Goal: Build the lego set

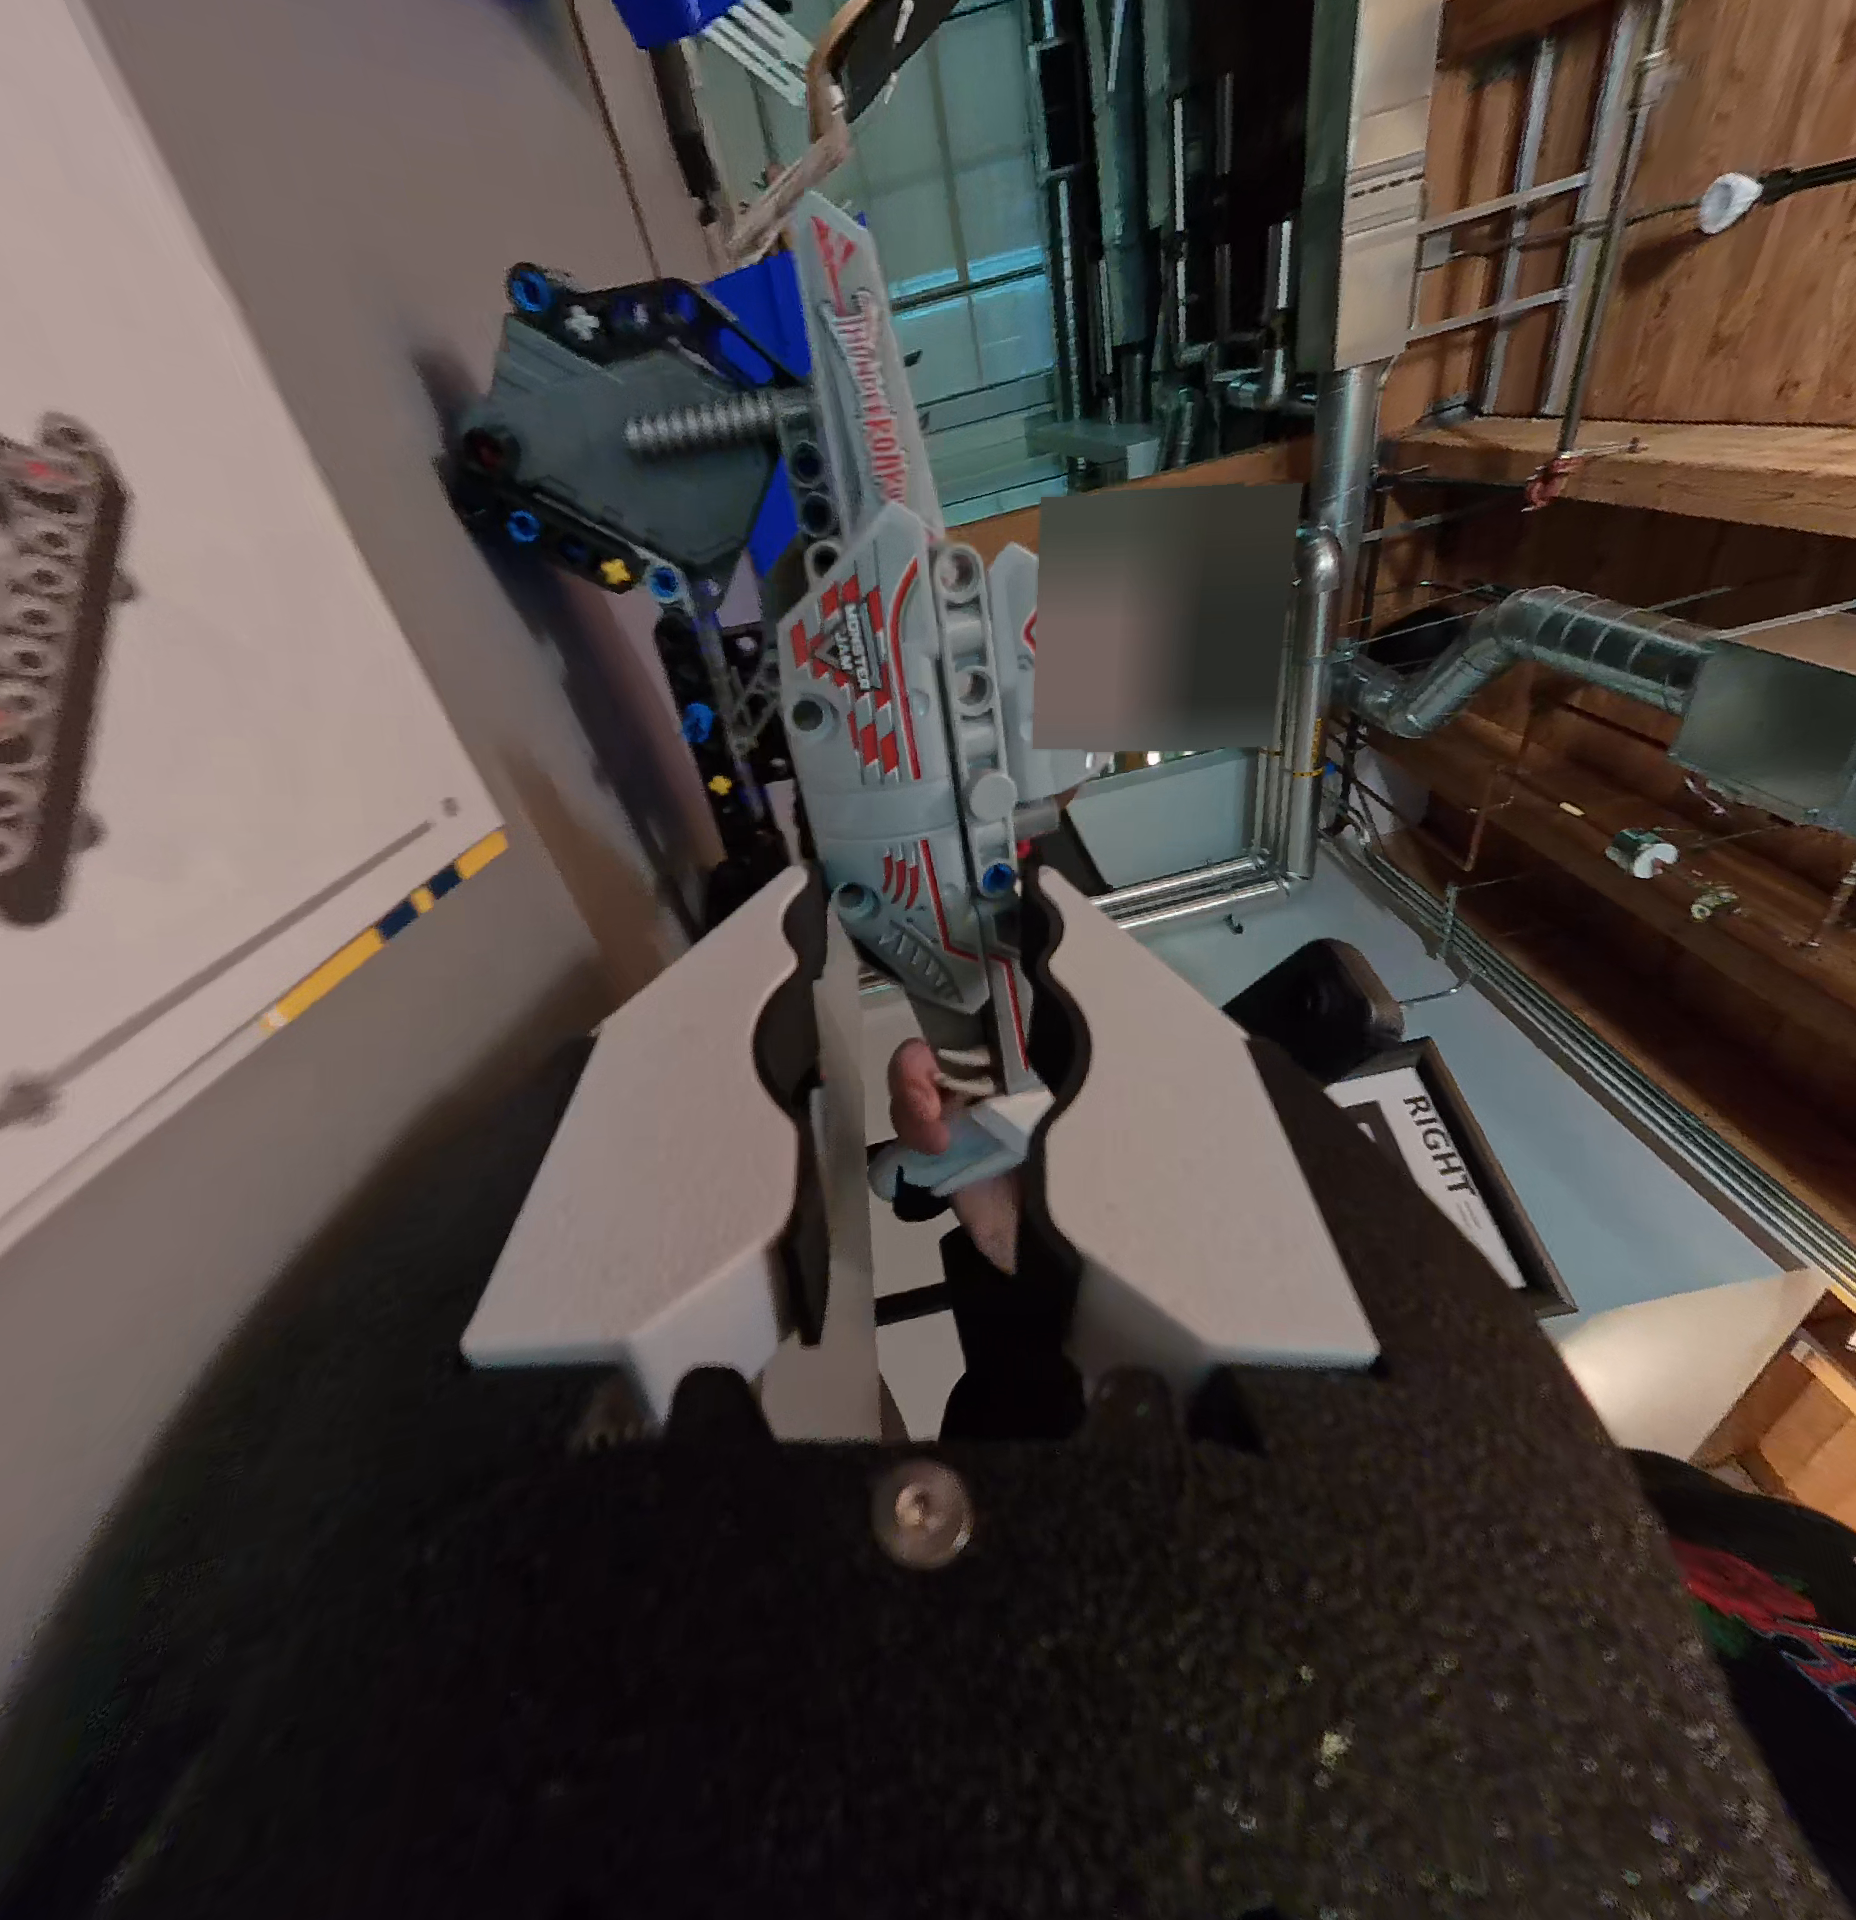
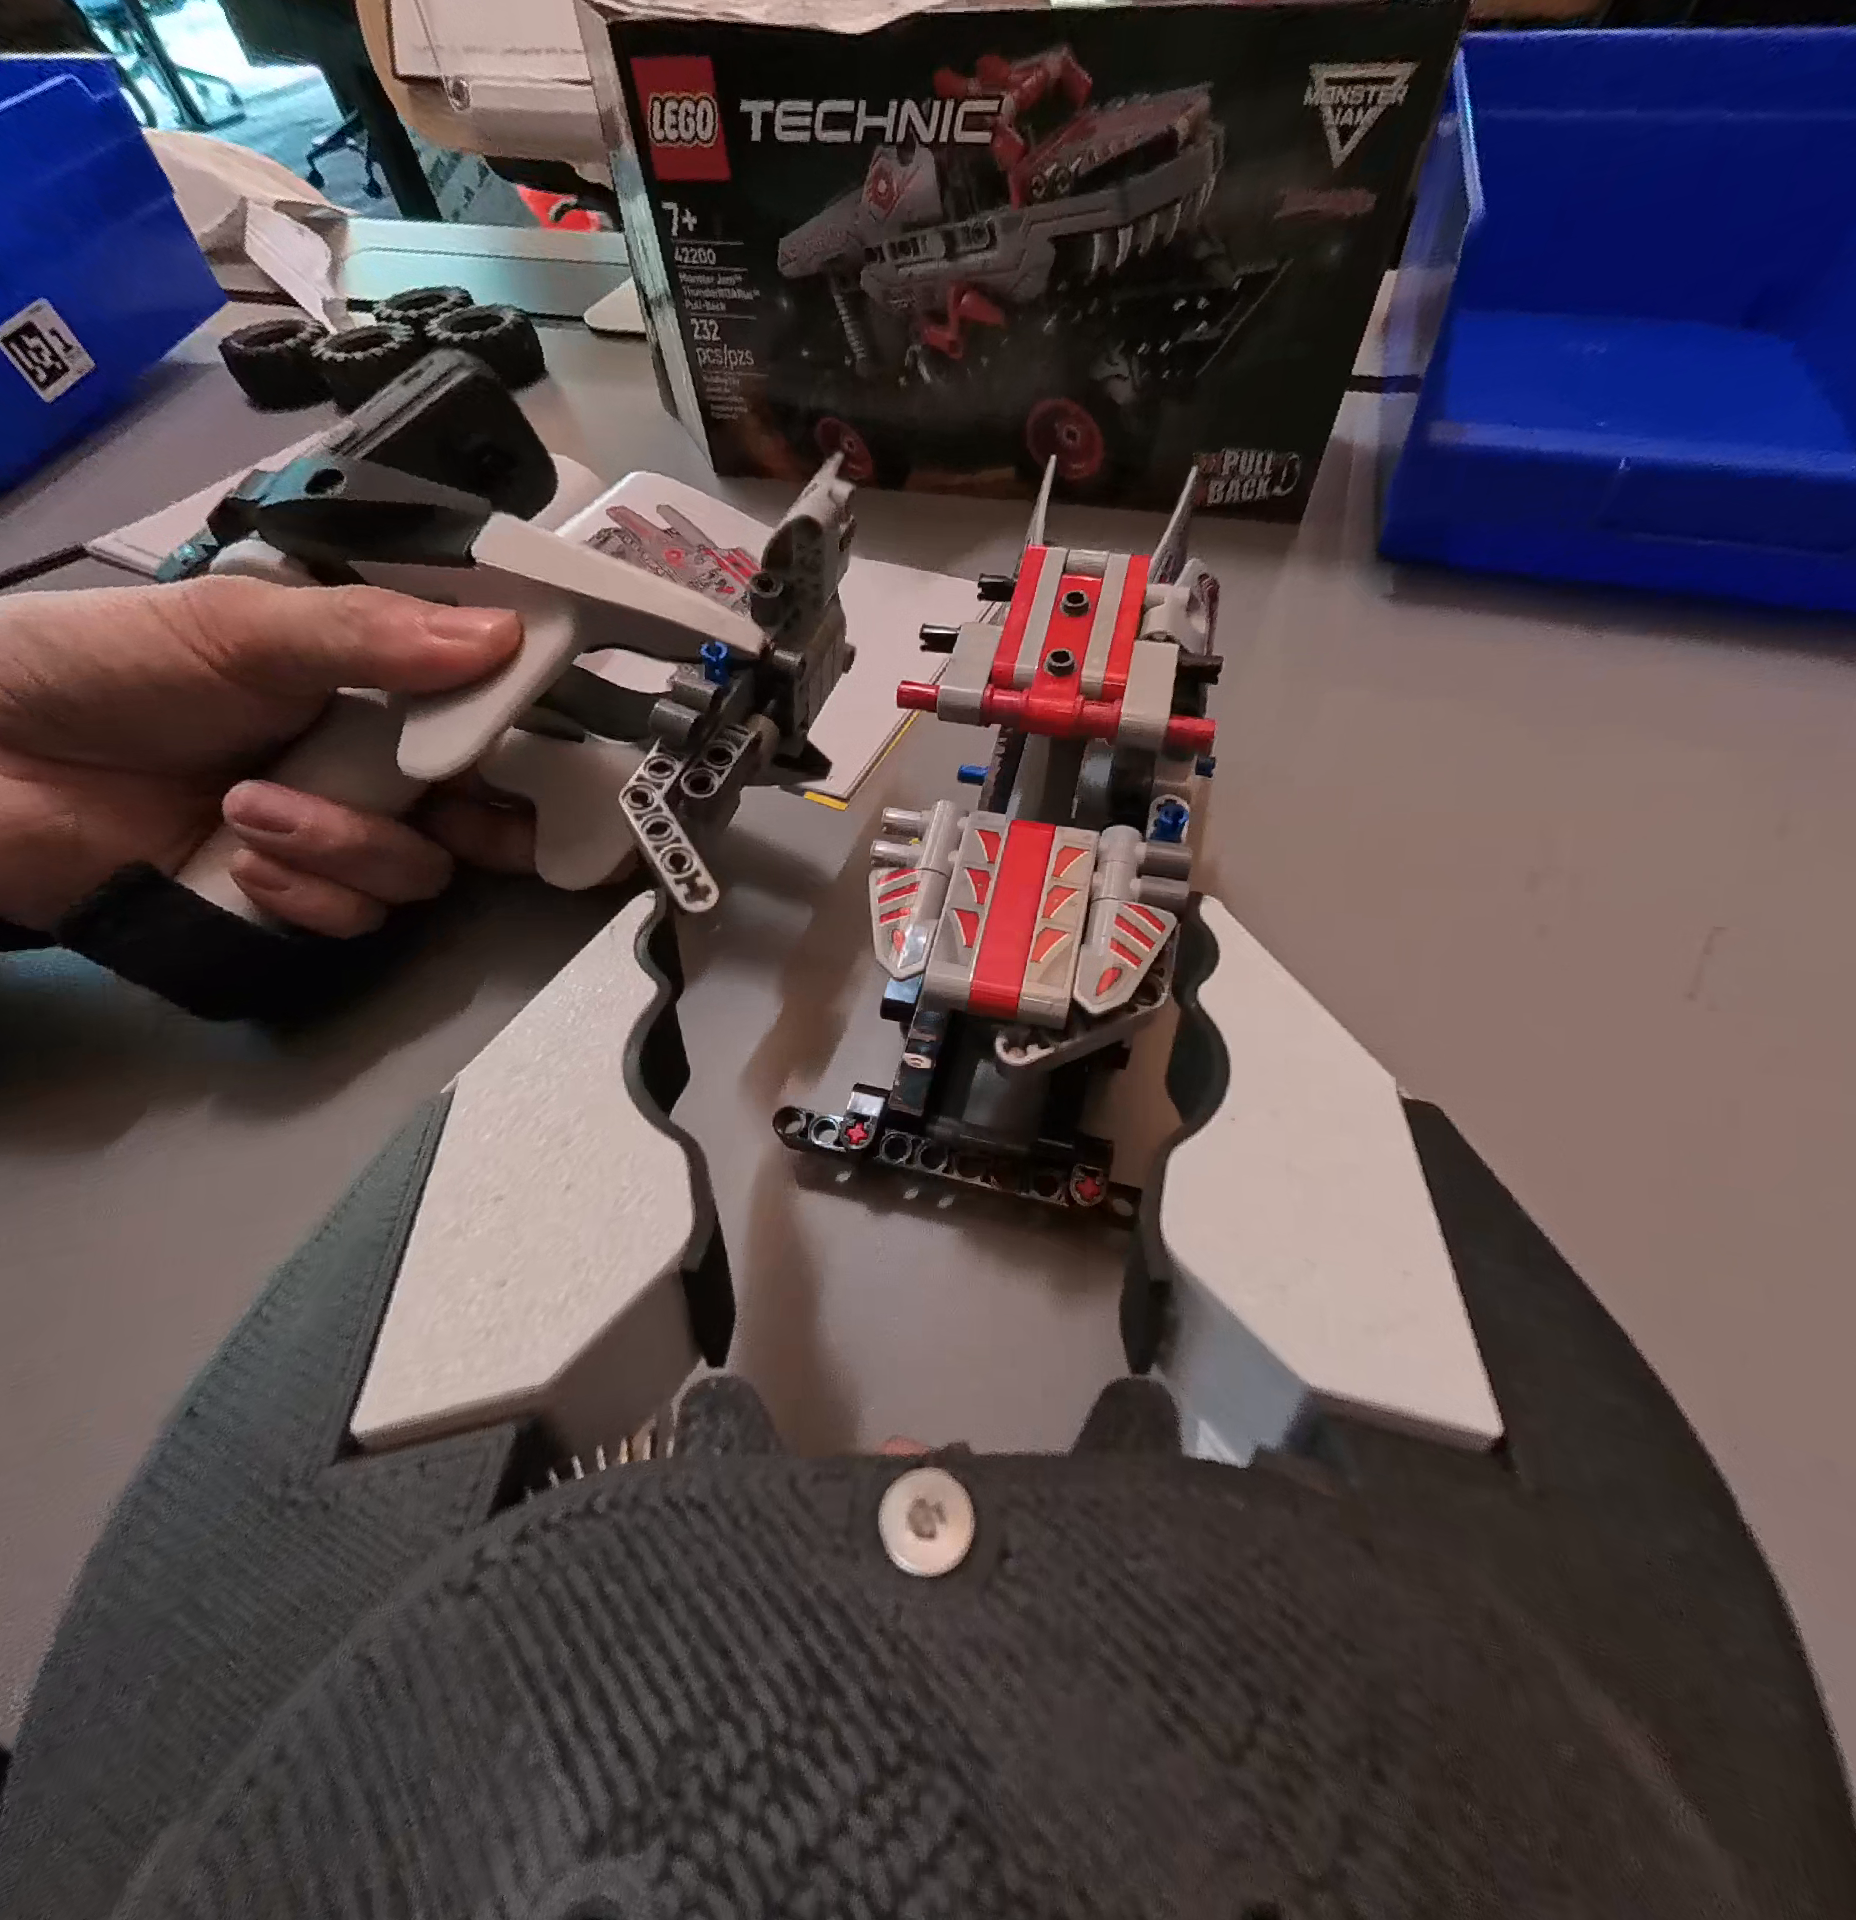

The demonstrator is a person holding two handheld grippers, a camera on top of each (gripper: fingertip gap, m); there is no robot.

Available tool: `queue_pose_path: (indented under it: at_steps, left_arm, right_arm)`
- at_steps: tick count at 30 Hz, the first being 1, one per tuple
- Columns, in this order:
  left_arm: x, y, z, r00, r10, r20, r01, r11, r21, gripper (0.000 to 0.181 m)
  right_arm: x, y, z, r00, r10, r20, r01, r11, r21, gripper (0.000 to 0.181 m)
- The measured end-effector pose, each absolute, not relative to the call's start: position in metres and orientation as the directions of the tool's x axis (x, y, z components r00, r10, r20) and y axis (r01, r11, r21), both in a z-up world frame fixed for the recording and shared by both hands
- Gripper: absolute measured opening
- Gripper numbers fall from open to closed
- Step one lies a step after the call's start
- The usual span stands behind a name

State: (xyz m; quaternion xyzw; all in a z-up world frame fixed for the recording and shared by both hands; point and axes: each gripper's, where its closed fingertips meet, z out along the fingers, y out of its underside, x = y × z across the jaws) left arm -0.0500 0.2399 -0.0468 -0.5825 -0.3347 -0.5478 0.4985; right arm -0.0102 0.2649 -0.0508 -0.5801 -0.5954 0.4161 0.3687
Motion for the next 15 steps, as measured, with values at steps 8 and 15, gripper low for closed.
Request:
queue_pose_path:
  at_steps: [8,15]
  left_arm:
    - [-0.037,0.255,-0.051,0.154,-0.154,0.976,0.952,-0.24,-0.188,0.034]
    - [-0.037,0.262,-0.055,0.255,-0.109,0.961,0.94,-0.206,-0.273,0.034]
  right_arm:
    - [-0.012,0.268,-0.053,-0.024,0.998,-0.06,0.4,-0.045,-0.916,0.1]
    - [-0.017,0.266,-0.052,-0.034,0.993,-0.113,0.386,-0.091,-0.918,0.098]
